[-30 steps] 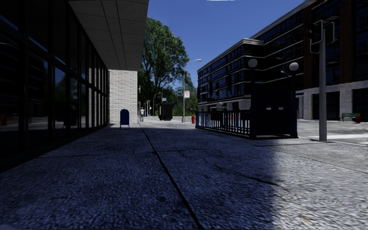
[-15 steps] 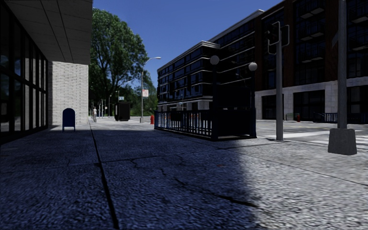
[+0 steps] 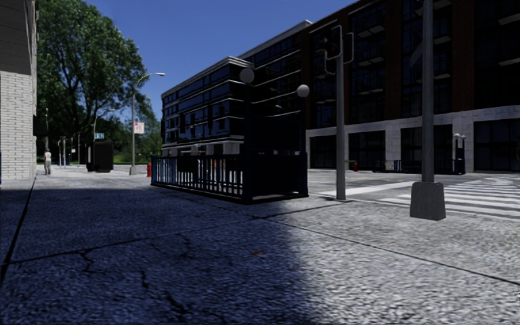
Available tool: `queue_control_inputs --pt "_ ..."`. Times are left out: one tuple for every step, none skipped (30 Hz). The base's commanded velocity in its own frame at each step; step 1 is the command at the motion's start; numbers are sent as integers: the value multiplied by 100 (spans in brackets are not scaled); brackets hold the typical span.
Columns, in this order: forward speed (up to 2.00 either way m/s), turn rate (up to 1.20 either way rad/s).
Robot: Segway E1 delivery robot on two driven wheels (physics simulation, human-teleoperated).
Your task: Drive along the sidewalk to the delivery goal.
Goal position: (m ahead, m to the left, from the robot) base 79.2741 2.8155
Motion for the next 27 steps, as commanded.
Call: queue_control_inputs --pt "133 -55" --pt "133 -55" --pt "133 -55" --pt "133 -55" --pt "133 -55" --pt "133 -55" --pt "133 -55" --pt "133 -58" --pt "133 -58" --pt "133 -62" --pt "133 -63" --pt "133 -64" --pt "133 -64" --pt "133 -64" --pt "133 -64" --pt "133 -64" --pt "133 -64" --pt "133 -64" --pt "133 -64" --pt "133 -52" --pt "133 -4" --pt "133 0" --pt "133 0" --pt "133 0" --pt "133 0" --pt "128 0" --pt "123 0"
